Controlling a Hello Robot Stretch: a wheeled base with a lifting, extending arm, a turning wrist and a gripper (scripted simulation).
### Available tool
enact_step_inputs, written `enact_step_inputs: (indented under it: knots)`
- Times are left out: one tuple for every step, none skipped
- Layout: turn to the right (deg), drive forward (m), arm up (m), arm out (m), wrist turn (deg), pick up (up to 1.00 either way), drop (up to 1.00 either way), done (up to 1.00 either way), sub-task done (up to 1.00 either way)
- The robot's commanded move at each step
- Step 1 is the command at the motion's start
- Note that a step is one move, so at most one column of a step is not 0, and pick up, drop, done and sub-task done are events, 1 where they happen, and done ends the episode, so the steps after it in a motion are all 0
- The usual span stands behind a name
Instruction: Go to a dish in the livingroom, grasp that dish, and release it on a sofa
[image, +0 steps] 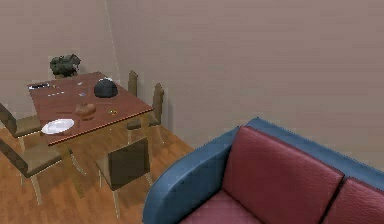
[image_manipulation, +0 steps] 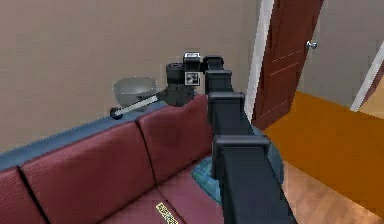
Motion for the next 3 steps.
enact_step_inputs:
  knots:
    - [0.0,0.00,-0.44,0.00,0.0,0.00,0.00,0.00,0.00]
    - [0.0,0.00,-0.32,0.00,0.0,0.00,0.00,0.00,0.00]
    - [0.0,0.00,0.00,0.00,0.0,0.00,1.00,0.00,0.00]
